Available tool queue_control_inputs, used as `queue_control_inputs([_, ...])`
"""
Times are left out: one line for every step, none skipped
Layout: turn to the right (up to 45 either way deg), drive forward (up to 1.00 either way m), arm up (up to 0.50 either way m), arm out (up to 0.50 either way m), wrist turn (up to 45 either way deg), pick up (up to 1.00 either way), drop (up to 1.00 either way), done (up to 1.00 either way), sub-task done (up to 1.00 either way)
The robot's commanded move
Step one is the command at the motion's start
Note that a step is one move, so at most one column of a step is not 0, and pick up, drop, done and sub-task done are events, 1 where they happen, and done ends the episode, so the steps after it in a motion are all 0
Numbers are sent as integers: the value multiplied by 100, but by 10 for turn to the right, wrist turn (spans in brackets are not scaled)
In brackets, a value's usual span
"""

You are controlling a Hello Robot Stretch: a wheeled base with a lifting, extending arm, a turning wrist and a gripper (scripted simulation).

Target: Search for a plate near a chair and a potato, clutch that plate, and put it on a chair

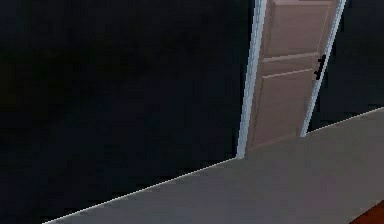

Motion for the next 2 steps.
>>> queue_control_inputs([0,0,-30,0,0,0,0,0,0])
queue_control_inputs([0,0,0,0,0,100,0,0,0])
